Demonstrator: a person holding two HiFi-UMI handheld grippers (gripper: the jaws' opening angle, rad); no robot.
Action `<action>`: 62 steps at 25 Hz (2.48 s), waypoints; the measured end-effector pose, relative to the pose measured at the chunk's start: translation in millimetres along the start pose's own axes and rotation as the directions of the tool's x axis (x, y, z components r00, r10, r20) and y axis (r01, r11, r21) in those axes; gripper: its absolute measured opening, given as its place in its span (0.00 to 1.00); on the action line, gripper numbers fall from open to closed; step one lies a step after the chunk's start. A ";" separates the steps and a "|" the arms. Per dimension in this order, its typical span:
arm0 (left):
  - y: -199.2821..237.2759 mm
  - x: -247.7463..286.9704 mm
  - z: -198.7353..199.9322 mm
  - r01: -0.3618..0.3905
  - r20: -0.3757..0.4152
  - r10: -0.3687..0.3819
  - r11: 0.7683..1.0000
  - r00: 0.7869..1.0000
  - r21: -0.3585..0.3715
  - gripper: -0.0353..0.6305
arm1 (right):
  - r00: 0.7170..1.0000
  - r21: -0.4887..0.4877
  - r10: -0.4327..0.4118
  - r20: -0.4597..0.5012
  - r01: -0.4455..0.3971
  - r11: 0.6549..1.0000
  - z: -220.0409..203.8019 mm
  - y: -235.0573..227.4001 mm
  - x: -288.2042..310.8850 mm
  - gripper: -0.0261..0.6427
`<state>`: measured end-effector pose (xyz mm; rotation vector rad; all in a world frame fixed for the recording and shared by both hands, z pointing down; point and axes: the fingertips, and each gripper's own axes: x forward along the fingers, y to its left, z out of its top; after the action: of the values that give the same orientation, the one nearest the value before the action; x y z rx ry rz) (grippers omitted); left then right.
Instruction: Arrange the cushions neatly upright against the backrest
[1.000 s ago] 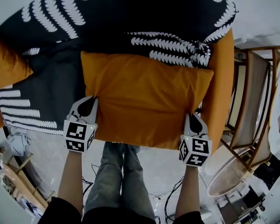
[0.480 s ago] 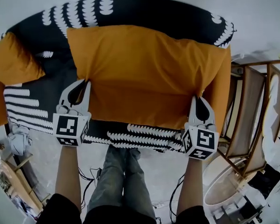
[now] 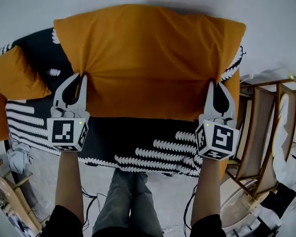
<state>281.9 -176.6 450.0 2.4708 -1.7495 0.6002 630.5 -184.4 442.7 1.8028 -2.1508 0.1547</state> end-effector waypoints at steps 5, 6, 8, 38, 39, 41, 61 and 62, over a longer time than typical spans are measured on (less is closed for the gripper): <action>-2.9 39.3 -43.2 0.026 -0.071 -0.026 1.000 0.997 -0.008 0.08 | 0.996 0.038 0.001 -0.086 0.002 0.999 -54.5 2.4 27.0 0.07; -5.4 42.3 -56.0 0.035 -0.094 -0.036 0.999 0.995 -0.012 0.08 | 0.994 0.035 0.013 -0.112 -0.009 0.999 -68.8 4.8 28.4 0.07; -11.2 44.8 -80.7 0.055 -0.148 -0.057 0.998 0.987 -0.021 0.09 | 0.983 0.035 0.039 -0.177 -0.033 0.999 -97.2 9.3 29.7 0.07; -4.8 -26.9 -31.6 0.003 -0.139 -0.015 0.996 0.990 -0.084 0.22 | 0.987 0.136 0.056 -0.151 -0.035 0.990 -33.6 20.5 -50.3 0.15; -5.9 -35.4 -22.9 0.003 -0.128 -0.015 0.996 0.992 -0.092 0.21 | 0.988 0.141 0.049 -0.147 -0.029 0.990 -25.3 20.1 -59.1 0.11; -4.0 -51.1 -7.0 0.000 -0.108 -0.012 0.993 0.994 -0.118 0.15 | 0.990 0.149 0.043 -0.136 -0.023 0.989 -9.7 22.1 -73.3 0.08; -24.9 -176.9 140.4 0.003 0.018 0.000 0.985 1.000 -0.173 0.05 | 0.997 0.172 0.061 -0.048 -0.052 0.984 122.3 18.8 -204.6 0.06; -25.6 -182.3 145.6 0.004 0.022 0.000 0.984 1.000 -0.177 0.05 | 0.997 0.177 0.058 -0.045 -0.049 0.983 127.1 17.9 -210.7 0.05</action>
<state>294.7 -42.6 257.7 2.3668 -1.7252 0.3993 620.8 -20.4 258.7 1.8137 -2.2122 0.4103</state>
